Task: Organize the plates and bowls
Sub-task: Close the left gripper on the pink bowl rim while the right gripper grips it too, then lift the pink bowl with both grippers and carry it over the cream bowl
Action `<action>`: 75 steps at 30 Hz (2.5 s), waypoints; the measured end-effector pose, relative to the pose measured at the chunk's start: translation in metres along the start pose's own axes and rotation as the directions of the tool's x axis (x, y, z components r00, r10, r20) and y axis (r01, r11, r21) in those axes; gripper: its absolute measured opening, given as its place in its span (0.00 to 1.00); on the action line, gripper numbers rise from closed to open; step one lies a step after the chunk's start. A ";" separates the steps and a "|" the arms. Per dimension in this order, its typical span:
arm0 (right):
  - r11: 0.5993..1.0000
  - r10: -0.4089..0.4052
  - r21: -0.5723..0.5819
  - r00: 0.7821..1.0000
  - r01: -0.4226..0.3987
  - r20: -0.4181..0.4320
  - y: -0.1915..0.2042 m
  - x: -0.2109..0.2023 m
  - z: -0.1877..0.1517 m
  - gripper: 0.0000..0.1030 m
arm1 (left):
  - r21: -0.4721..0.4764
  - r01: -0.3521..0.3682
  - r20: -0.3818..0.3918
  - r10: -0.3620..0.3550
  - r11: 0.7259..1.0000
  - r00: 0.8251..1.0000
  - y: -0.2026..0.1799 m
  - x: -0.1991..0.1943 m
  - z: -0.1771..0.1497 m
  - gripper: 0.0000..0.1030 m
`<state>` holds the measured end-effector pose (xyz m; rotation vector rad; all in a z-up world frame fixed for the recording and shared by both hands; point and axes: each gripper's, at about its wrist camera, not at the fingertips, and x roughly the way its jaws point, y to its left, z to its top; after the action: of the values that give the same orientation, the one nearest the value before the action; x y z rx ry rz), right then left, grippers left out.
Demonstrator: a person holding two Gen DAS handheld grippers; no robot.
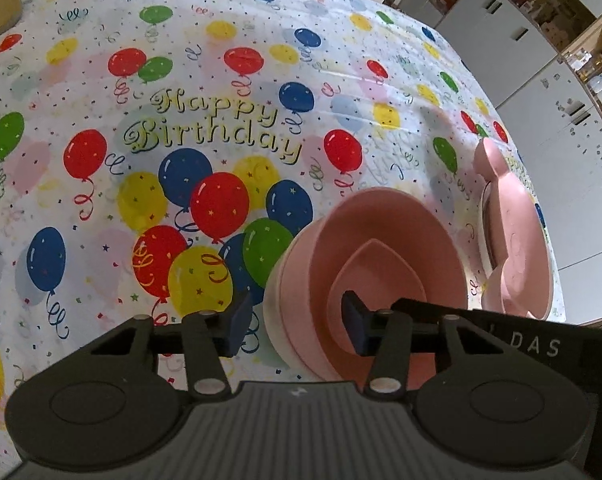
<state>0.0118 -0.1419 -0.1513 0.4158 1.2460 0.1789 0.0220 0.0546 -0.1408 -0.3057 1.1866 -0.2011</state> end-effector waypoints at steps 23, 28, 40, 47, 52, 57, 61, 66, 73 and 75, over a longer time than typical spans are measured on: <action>0.995 -0.062 -0.083 0.998 0.064 0.028 -0.001 -0.006 -0.002 0.18 | 0.025 -0.033 0.029 0.032 0.999 0.999 -0.023 -0.011 -0.002 0.35; 0.993 -0.055 -0.098 0.997 0.060 0.052 -0.005 -0.026 0.004 0.17 | 0.036 -0.027 0.061 0.025 0.999 0.998 -0.042 -0.024 0.003 0.35; 0.987 -0.080 -0.128 0.989 0.096 0.123 -0.044 -0.081 0.035 0.17 | 0.088 -0.007 0.118 -0.003 0.996 0.993 -0.125 -0.028 0.022 0.35; 0.984 -0.107 -0.129 0.983 0.126 0.146 -0.085 -0.103 0.054 0.17 | 0.116 0.011 0.110 -0.024 0.993 0.994 -0.177 -0.008 0.030 0.35; 0.982 -0.123 -0.124 0.981 0.142 0.152 -0.114 -0.112 0.068 0.17 | 0.131 0.012 0.100 -0.025 0.991 0.995 -0.208 0.011 0.034 0.35; 0.983 -0.130 -0.111 0.981 0.146 0.141 -0.144 -0.112 0.083 0.17 | 0.142 0.010 0.082 -0.022 0.990 0.996 -0.235 0.033 0.038 0.35; 0.983 -0.137 -0.102 0.983 0.150 0.123 -0.164 -0.108 0.091 0.17 | 0.147 0.003 0.055 -0.012 0.989 0.998 -0.250 0.051 0.040 0.35; 0.984 -0.143 -0.090 0.985 0.152 0.097 -0.184 -0.099 0.098 0.17 | 0.148 -0.002 0.027 -0.002 0.989 1.000 -0.262 0.071 0.041 0.35; 0.986 -0.141 -0.085 0.988 0.146 0.066 -0.201 -0.089 0.108 0.17 | 0.139 -0.012 0.010 0.011 0.990 1.000 -0.269 0.088 0.043 0.35; 0.986 -0.139 -0.086 0.989 0.143 0.054 -0.204 -0.087 0.109 0.17 | 0.137 -0.016 0.007 0.016 0.990 1.000 -0.271 0.090 0.044 0.35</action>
<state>0.0686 -0.3811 -0.1286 0.2519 1.2103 0.1025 0.0971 -0.2227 -0.1137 -0.1757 1.1626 -0.2666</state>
